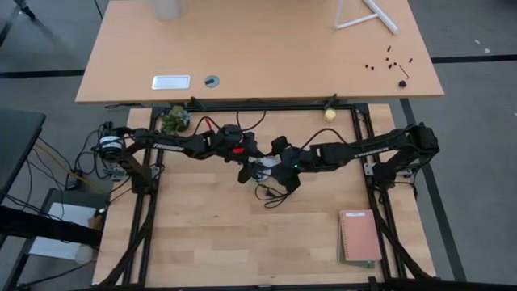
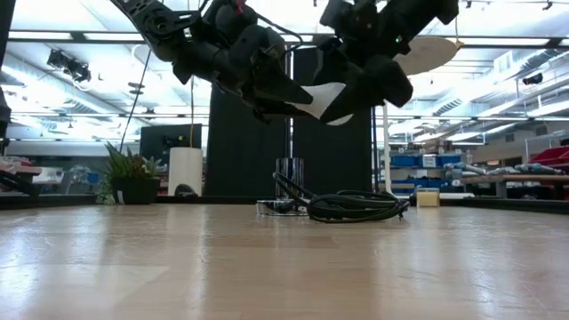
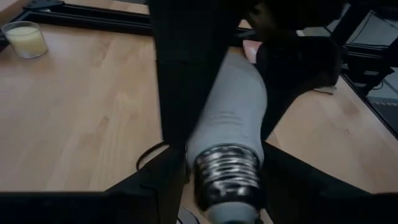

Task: Screw lightbulb
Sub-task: Insert the lightbulb into the lamp

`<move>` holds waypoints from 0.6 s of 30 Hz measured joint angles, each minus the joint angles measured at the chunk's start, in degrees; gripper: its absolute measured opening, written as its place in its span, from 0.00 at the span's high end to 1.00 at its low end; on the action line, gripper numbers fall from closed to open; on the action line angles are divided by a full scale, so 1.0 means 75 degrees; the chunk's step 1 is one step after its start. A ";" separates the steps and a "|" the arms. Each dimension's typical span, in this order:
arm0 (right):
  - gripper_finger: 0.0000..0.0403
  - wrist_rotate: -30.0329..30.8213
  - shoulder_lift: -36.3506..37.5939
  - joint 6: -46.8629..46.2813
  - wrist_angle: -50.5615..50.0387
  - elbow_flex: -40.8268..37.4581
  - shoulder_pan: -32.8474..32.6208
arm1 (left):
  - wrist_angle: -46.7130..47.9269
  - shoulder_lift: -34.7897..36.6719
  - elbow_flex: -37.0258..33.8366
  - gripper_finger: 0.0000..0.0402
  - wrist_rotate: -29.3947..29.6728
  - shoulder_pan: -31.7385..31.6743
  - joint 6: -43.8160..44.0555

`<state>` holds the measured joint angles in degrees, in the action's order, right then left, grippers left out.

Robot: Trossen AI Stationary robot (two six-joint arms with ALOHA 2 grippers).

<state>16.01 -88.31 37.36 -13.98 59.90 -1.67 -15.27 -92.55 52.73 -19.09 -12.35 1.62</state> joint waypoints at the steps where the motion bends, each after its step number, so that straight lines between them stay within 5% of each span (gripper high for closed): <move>1: 0.15 0.0005 0.0002 -0.0014 0.0058 0.0000 0.0006 | 0.0011 0.0000 0.0000 0.52 0.0003 0.0004 -0.0002; 12: 0.33 0.0002 0.0140 -0.0241 0.0232 0.0000 0.0093 | 0.0301 0.0000 -0.0003 0.52 0.0211 0.0011 -0.0118; 18: 0.31 0.0005 0.0149 -0.0466 0.0235 0.0000 0.0013 | 0.0450 0.0003 -0.0003 0.52 0.0358 0.0022 -0.0220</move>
<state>16.06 -87.19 33.86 -12.22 59.90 -1.57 -11.89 -92.53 52.71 -16.40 -12.19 -0.03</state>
